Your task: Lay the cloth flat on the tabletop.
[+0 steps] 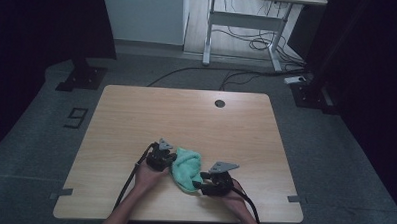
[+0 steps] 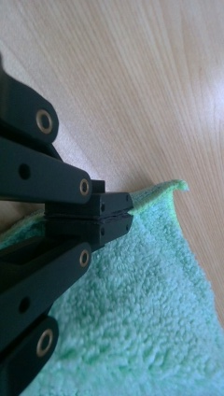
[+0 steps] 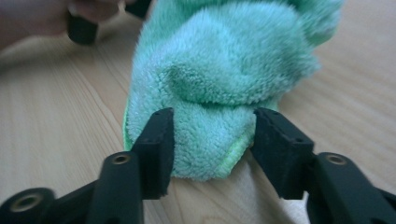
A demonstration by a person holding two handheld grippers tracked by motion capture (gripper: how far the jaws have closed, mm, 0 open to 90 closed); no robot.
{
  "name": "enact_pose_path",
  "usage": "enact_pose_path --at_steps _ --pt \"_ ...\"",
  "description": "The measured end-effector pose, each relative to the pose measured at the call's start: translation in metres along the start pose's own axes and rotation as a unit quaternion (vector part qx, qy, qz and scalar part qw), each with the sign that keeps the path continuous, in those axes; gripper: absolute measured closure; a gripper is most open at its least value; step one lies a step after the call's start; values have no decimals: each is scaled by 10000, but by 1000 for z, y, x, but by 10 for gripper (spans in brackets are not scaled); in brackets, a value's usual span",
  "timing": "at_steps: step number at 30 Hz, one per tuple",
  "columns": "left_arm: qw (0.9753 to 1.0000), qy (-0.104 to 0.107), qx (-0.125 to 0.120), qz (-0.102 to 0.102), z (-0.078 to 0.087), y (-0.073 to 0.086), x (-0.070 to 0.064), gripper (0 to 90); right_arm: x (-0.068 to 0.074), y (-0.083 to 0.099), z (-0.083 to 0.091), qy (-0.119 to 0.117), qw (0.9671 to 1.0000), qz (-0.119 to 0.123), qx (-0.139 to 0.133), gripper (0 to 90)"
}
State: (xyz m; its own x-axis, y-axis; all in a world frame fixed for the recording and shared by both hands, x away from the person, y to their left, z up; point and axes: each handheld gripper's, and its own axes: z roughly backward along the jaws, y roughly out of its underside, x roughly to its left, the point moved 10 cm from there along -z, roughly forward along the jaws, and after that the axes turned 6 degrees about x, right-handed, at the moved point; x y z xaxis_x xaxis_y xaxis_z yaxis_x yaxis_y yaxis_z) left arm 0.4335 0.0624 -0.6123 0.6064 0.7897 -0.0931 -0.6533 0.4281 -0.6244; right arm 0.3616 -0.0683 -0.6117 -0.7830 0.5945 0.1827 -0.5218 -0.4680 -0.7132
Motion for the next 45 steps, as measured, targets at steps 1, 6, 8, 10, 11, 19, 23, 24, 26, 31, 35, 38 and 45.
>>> enact_pose_path --at_steps 1,6,8,10,11,19,23,24,26,31,35,38,45 --pt "10000 -4 -35 -5 1 0 0 892 0 1 -2 24 10000 4 48 539" --pt "9998 2 -201 -29 8 -2 -1 893 -1 1 -2 163 9998 56 77 714" --pt "9996 7 -283 -29 13 -4 -1 893 -1 1 -2 99 9999 76 99 780" --pt "9994 3 -340 -47 17 -6 -1 894 -2 0 -1 153 9998 98 97 824" --pt "9992 -3 -391 -45 21 -8 -1 894 -3 0 0 203 9997 87 87 832" --pt "9963 48 -846 103 48 -19 6 894 -22 -14 27 511 9978 -129 -392 849" --pt "9944 91 -1046 110 63 -25 6 894 -30 -23 45 712 9951 -122 -671 850" --pt "9937 116 -1109 101 68 -26 5 894 -31 -27 51 770 9940 -121 -761 850" --pt "9919 186 -1250 98 77 -30 3 894 -34 -34 66 862 9916 -103 -959 849" --pt "9889 272 -1457 50 93 -33 -2 894 -37 -46 93 1052 9857 -85 -1315 849" --pt "9889 237 -1464 -5 96 -33 -2 894 -43 -49 101 1261 9810 -74 -1470 848" --pt "9909 229 -1327 64 88 -27 1 894 -43 -45 93 1190 9839 -91 -1327 845" --pt "9939 291 -1037 224 72 -6 10 892 -37 -27 63 736 9942 -128 -770 796"
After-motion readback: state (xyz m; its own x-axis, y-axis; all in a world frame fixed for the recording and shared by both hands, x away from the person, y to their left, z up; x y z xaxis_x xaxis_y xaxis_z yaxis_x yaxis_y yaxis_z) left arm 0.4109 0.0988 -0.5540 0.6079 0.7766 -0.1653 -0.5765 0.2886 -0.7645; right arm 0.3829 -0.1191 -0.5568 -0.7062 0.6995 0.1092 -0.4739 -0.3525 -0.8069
